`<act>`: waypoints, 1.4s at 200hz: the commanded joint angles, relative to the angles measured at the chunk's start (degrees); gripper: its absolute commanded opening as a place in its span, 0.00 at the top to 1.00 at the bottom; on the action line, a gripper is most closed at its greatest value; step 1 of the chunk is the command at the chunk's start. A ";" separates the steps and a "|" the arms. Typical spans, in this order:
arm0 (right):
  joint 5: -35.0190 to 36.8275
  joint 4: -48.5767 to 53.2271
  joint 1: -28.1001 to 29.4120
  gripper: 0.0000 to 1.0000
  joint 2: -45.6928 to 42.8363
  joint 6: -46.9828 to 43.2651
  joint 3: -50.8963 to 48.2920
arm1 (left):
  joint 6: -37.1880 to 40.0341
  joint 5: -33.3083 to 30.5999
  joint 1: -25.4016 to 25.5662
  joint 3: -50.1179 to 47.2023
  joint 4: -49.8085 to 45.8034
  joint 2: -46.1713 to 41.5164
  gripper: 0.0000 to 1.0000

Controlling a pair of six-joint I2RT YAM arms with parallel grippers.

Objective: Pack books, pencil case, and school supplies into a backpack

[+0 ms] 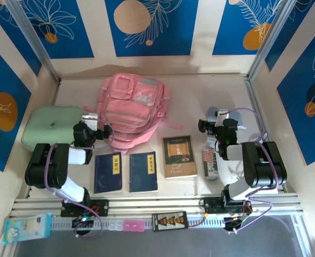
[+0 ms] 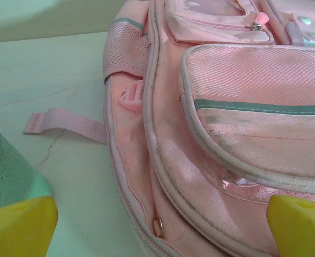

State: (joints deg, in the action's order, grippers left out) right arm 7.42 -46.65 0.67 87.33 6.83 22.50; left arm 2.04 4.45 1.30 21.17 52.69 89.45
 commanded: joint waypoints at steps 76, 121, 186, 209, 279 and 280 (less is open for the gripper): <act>-1.09 0.30 -0.32 0.01 0.06 -0.94 1.37 | 0.51 -0.05 0.50 0.45 0.75 0.19 0.00; -1.17 0.37 -0.39 0.01 0.12 -0.89 1.41 | 0.51 -0.05 0.50 0.56 0.67 0.20 0.00; -1.27 0.34 -0.40 0.01 0.12 -0.94 1.42 | 0.45 -0.36 0.53 0.78 0.26 0.25 0.00; -1.36 0.35 -0.40 0.01 0.17 -0.94 1.44 | 0.45 -0.42 0.50 0.72 0.37 0.26 0.00; 1.28 5.64 0.09 0.01 -3.63 -0.46 2.93 | 0.58 0.24 0.50 0.35 0.68 -0.42 0.00; 1.28 6.28 0.11 0.01 -3.86 -0.52 3.09 | 0.59 0.27 0.48 0.36 0.59 -0.55 0.00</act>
State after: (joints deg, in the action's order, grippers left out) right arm 7.46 -45.78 0.62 87.09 6.87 22.63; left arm 2.04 4.43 1.30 21.17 52.69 89.45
